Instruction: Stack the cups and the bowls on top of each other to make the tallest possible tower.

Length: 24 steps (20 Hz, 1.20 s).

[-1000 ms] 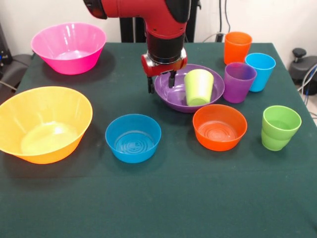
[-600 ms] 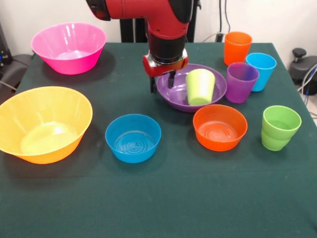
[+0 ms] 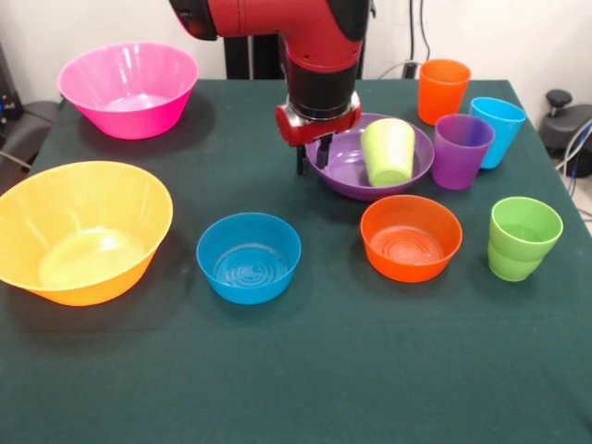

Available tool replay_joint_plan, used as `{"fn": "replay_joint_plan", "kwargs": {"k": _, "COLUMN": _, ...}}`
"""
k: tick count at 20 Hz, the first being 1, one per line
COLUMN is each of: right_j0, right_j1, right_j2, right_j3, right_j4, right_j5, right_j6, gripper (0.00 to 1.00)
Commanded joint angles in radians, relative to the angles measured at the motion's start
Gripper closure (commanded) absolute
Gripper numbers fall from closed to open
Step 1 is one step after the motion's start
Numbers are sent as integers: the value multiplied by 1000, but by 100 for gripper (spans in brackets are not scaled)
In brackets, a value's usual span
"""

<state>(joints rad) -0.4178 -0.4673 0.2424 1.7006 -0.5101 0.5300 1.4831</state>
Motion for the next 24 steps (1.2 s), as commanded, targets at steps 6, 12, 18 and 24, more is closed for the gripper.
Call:
{"fn": "replay_joint_plan", "kwargs": {"k": 6, "right_j0": 30, "right_j1": 2, "right_j2": 68, "right_j3": 20, "right_j4": -78, "right_j5": -63, "right_j6": -11, "gripper": 100}}
{"fn": "replay_joint_plan", "kwargs": {"k": 12, "right_j0": 56, "right_j1": -53, "right_j2": 30, "right_j3": 8, "right_j4": -89, "right_j5": -24, "right_j6": -7, "gripper": 100}}
{"fn": "replay_joint_plan", "kwargs": {"k": 18, "right_j0": 33, "right_j1": -120, "right_j2": 37, "right_j3": 22, "right_j4": -74, "right_j5": 29, "right_j6": -55, "gripper": 100}}
{"fn": "replay_joint_plan", "kwargs": {"k": 24, "right_j0": 5, "right_j1": -153, "right_j2": 47, "right_j3": 14, "right_j4": -68, "right_j5": 73, "right_j6": -99, "gripper": 100}}
